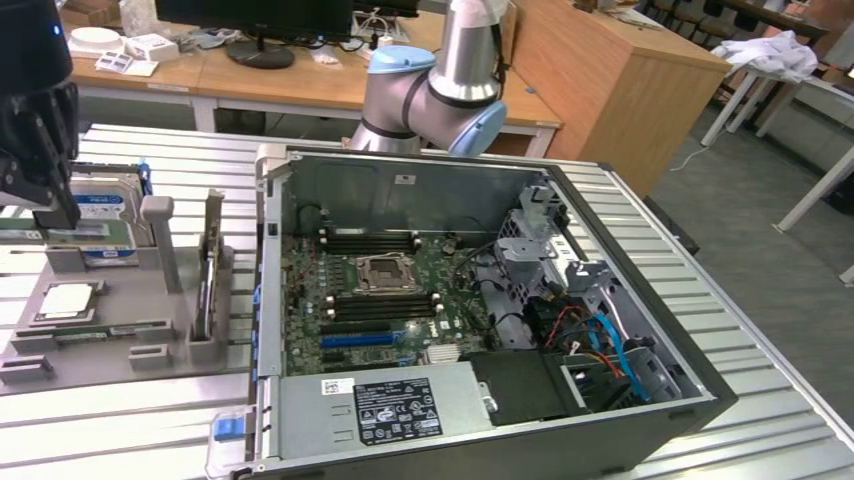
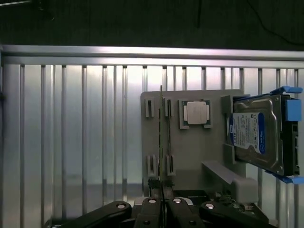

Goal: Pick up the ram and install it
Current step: 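Pick up the ram and move it above insertion slot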

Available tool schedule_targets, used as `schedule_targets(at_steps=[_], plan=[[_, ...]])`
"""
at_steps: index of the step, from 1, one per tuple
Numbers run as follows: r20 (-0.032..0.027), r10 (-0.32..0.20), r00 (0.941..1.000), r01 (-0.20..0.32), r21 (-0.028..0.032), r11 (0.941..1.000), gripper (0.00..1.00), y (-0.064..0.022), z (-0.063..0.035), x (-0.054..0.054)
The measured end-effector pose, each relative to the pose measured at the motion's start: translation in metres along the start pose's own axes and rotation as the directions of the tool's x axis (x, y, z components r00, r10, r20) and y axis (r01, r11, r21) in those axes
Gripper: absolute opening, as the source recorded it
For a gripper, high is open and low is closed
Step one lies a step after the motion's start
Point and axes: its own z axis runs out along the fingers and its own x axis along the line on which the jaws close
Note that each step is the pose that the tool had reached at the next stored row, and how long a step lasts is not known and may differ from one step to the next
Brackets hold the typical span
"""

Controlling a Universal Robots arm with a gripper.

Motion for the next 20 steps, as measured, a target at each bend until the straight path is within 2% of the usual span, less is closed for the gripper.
schedule_targets(at_steps=[6,13,20], plan=[[-0.0008,0.0,1.0,0.0,0.0,1.0,0.12,0.0001,-0.0079,0.0],[-0.0011,0.0,1.0,0.0,-0.0002,1.0,0.12,-0.0005,-0.0083,0.0],[-0.0009,0.0,1.0,0.0,0.0,1.0,0.12,-0.013,-0.0083,-0.001]])
